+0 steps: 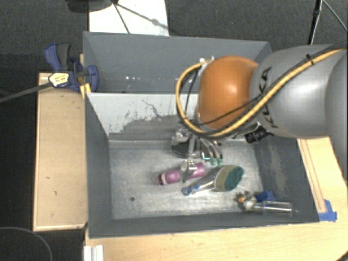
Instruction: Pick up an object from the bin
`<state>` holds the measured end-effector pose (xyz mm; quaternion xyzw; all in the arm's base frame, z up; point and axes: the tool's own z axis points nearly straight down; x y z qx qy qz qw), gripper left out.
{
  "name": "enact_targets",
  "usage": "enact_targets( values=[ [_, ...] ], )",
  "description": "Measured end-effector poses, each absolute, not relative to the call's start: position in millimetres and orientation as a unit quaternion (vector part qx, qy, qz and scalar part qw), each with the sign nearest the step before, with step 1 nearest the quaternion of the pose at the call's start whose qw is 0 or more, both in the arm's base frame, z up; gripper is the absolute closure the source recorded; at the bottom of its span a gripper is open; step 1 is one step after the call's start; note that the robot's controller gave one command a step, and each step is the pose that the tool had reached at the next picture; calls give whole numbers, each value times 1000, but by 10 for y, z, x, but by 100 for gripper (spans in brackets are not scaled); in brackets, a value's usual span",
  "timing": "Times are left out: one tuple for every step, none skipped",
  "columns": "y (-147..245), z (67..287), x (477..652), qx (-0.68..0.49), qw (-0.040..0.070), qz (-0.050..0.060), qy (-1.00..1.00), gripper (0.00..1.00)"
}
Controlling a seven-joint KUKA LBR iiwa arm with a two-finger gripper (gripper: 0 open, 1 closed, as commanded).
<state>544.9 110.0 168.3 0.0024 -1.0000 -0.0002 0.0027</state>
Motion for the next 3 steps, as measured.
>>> enact_targets(
  values=[
    [619,734,5346,70,-2,-1,-998,0],
    [640,785,5377,68,-6,-1,-998,100],
    [698,2130,5366,55,-5,0,-998,100]
  ],
)
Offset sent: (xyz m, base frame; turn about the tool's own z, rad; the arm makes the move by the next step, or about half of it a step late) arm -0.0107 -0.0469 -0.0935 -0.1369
